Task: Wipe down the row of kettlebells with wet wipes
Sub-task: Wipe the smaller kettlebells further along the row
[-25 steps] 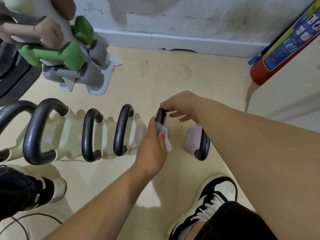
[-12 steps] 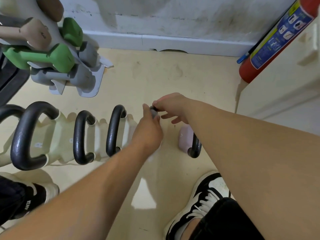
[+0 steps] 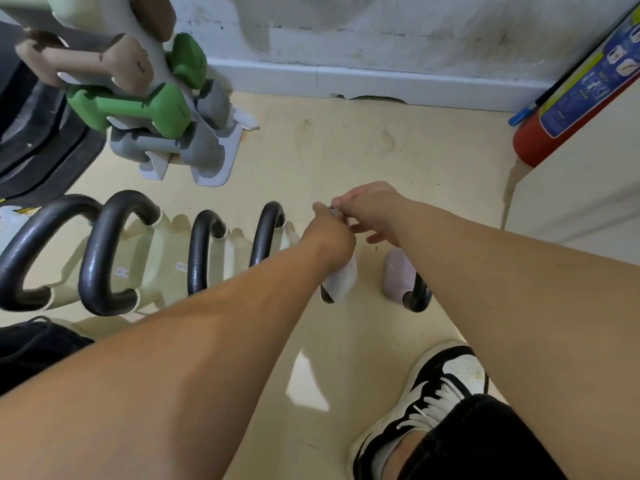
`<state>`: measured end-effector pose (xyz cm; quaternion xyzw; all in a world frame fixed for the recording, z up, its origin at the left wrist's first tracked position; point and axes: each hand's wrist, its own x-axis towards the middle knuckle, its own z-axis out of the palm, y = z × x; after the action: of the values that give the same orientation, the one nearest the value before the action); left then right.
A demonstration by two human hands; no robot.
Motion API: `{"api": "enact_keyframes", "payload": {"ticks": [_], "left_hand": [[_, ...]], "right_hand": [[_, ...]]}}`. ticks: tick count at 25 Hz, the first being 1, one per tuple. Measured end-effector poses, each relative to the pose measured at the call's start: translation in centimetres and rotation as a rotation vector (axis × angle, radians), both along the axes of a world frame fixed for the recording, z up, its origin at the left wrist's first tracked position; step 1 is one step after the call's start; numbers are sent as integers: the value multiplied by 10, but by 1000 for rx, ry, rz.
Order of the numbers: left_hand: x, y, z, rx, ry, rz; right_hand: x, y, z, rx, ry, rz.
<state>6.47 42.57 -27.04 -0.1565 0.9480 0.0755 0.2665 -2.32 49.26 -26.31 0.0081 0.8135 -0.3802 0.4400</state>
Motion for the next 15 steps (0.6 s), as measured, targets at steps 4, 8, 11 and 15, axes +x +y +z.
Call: {"api": "enact_keyframes", "payload": {"ticks": [4, 8, 11, 15], "left_hand": [[36, 13, -20, 659, 323, 668], [100, 40, -22, 616, 540, 638], [69, 28, -23, 602, 461, 638], [8, -9, -15, 630, 217, 717]], "right_hand": [[0, -1, 0, 2, 6, -11], [0, -2, 1, -2, 0, 19], [4, -6, 1, -1, 14, -13], [10, -6, 6, -16, -24, -91]]}}
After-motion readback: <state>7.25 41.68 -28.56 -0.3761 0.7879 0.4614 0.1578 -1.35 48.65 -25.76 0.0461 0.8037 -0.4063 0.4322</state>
